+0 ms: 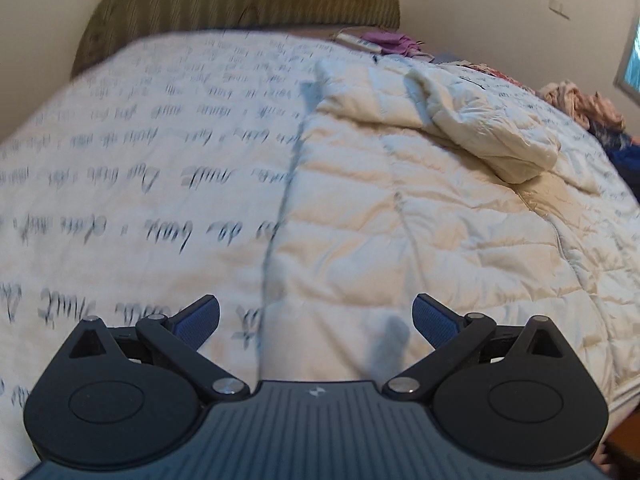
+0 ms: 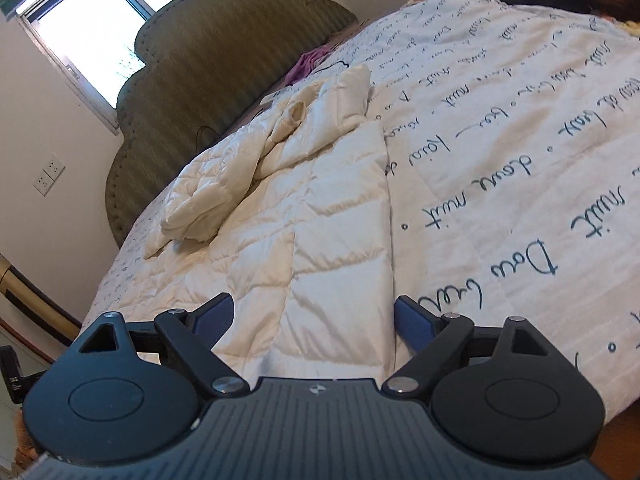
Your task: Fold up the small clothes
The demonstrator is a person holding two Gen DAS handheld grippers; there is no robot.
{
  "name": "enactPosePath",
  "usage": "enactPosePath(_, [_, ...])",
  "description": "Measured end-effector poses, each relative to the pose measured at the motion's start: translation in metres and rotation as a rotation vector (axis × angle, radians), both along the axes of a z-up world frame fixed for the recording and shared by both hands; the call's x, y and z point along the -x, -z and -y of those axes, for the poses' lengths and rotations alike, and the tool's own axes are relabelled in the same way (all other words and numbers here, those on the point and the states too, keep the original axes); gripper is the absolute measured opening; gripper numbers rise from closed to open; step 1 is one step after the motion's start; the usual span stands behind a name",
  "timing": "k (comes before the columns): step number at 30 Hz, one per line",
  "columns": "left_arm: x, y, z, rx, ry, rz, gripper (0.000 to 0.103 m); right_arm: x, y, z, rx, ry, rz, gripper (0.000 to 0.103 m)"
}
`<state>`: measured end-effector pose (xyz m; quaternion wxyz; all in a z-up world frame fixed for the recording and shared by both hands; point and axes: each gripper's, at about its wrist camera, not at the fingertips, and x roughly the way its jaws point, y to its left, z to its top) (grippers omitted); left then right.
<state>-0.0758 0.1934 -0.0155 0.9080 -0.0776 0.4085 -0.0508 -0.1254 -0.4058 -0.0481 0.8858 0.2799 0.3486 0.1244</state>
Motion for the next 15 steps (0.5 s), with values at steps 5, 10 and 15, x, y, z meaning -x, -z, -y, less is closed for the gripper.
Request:
enactPosePath(5, [0.008, 0.015, -0.038, 0.26, 0.033, -0.03, 0.103, 0.013, 0.014, 0.011, -0.096, -0.051, -0.058, 0.085])
enactPosePath(10, [0.007, 0.022, -0.038, 0.419, 0.147, -0.054, 0.103, 0.028, 0.03, 0.011, -0.308, -0.169, -0.108, 0.08])
enactPosePath(15, [0.011, 0.026, -0.02, 0.501, 0.258, -0.063, 0.102, 0.039, 0.047, 0.0, -0.429, -0.224, -0.161, 0.049])
